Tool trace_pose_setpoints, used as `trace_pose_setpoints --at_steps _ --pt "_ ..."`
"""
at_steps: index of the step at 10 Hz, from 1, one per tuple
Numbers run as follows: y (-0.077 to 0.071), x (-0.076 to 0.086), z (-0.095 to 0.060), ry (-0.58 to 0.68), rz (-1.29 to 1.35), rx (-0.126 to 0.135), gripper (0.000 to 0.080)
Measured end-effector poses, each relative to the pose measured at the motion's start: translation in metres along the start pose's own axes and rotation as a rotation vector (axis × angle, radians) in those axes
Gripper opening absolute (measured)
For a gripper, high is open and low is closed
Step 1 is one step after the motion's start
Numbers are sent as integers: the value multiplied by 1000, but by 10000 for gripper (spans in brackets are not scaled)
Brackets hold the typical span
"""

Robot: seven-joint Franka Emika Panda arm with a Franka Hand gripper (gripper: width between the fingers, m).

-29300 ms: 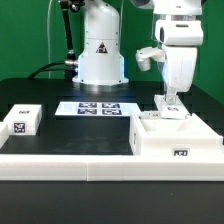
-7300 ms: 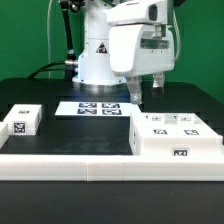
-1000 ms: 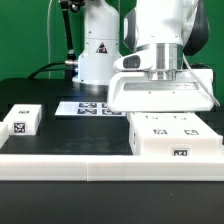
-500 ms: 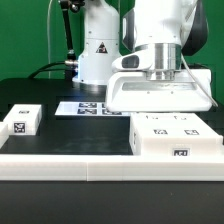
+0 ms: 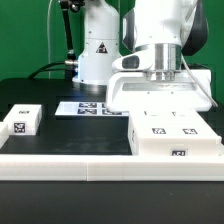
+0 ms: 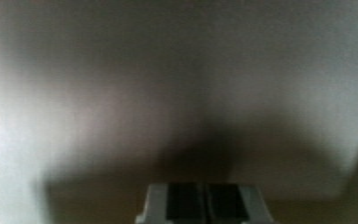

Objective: Assemble cabinet

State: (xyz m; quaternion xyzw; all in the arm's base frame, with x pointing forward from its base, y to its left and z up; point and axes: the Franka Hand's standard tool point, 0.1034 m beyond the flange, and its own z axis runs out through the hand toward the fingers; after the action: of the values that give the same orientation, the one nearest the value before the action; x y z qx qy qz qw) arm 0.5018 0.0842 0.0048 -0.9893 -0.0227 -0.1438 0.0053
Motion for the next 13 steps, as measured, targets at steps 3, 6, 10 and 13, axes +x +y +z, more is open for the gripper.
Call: trace_pose_setpoints --at_steps 3,6,10,13 --pt "-2 1 -5 -4 -1 3 4" --pt "-4 7 -33 10 -13 14 4" --pt "-4 7 -40 13 -17 16 4" --pt "-3 7 -40 13 -22 15 4"
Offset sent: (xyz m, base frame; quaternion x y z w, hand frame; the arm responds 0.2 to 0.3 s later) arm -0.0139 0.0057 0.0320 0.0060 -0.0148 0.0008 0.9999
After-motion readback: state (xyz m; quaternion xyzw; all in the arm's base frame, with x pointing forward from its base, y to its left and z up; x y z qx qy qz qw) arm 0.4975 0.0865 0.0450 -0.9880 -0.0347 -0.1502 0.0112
